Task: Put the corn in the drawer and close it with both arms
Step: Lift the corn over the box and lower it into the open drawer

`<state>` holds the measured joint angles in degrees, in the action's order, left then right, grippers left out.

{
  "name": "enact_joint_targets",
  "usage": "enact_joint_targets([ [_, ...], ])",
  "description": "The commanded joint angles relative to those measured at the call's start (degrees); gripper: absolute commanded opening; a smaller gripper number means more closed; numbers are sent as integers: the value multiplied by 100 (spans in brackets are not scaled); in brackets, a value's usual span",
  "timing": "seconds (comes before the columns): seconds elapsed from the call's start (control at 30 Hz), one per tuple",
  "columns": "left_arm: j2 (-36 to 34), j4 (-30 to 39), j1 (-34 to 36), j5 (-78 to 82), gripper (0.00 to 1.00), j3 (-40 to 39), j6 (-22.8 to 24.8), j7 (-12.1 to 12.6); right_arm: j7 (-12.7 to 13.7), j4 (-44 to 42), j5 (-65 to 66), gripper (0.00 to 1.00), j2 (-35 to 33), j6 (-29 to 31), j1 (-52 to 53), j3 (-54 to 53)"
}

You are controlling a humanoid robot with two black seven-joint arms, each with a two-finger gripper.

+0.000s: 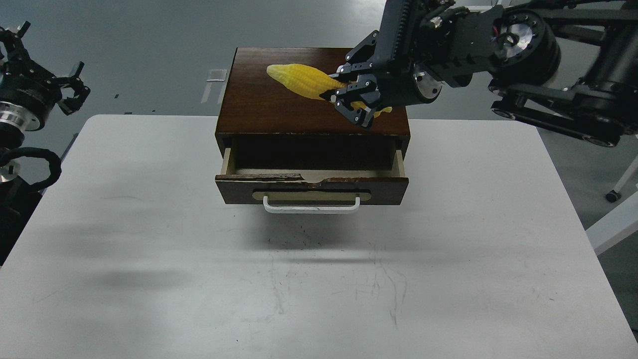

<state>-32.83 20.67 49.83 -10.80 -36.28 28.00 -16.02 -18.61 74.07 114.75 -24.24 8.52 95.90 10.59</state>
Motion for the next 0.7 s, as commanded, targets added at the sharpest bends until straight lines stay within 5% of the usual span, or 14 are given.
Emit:
enact_joint_targets([
  [0.0, -22, 16, 0, -9, 98, -2, 0, -15, -55, -7, 381, 5, 323, -175, -89, 302],
  [0.3, -83, 34, 35, -45, 98, -28, 0, -24, -64, -86, 839, 9, 771, -395, -212, 681],
  [0.37, -153, 34, 35, -45, 98, -19, 0, -24, -64, -112, 918, 33, 771, -412, -335, 681],
  [0.4, -162, 34, 35, -45, 98, -19, 0, -24, -64, -130, 918, 57, 771, -439, -414, 672],
  [0.53, -153, 34, 35, -62, 98, -11, 0, -24, -64, -147, 909, 74, 789, -465, -450, 637],
  [0.67, -145, 34, 53, -53, 98, -11, 0, -15, -64, -156, 892, 77, 833, -465, -415, 646],
])
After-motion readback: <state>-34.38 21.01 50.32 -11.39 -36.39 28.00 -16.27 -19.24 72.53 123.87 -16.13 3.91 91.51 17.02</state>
